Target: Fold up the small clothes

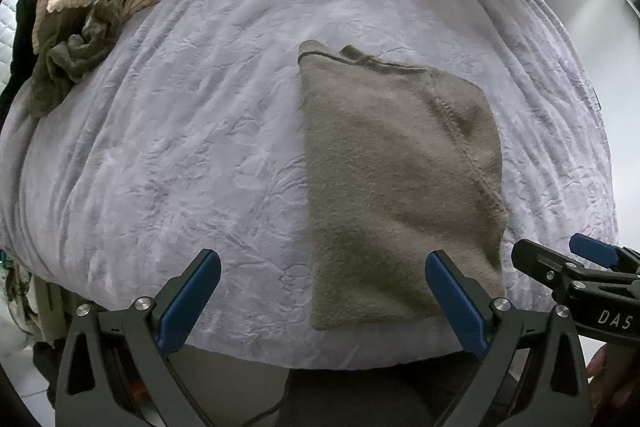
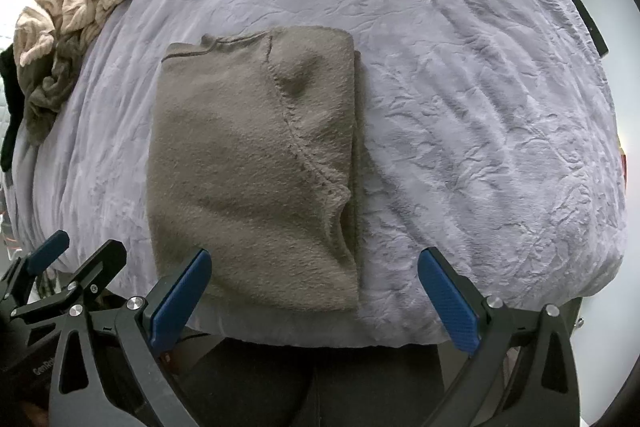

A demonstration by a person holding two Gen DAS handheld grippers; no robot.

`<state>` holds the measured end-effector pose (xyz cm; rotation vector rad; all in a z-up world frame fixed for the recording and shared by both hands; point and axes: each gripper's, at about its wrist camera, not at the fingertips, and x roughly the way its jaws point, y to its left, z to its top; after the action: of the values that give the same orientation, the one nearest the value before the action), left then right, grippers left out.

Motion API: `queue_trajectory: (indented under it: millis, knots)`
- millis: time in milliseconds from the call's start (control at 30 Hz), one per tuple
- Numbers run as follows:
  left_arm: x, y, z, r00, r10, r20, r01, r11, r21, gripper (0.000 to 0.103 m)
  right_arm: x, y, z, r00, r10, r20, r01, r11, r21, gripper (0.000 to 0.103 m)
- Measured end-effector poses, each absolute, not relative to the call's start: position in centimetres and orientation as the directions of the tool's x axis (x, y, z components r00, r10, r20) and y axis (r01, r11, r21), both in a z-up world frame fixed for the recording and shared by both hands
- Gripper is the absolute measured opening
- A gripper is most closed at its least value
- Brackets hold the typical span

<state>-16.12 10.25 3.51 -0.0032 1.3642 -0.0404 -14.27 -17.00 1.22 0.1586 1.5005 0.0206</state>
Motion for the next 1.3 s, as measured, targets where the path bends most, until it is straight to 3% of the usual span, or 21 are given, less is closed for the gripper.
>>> queue_trajectory:
  millis: [1300]
  knots:
    - [-16.18, 9.95, 3.83, 0.213, -0.012, -0.977, 0.047, 0.999, -0.002, 0.102, -14.18, -17.49, 1.78, 0.092, 0.100, -0.991, 0.095, 0.990, 0.108, 0.103]
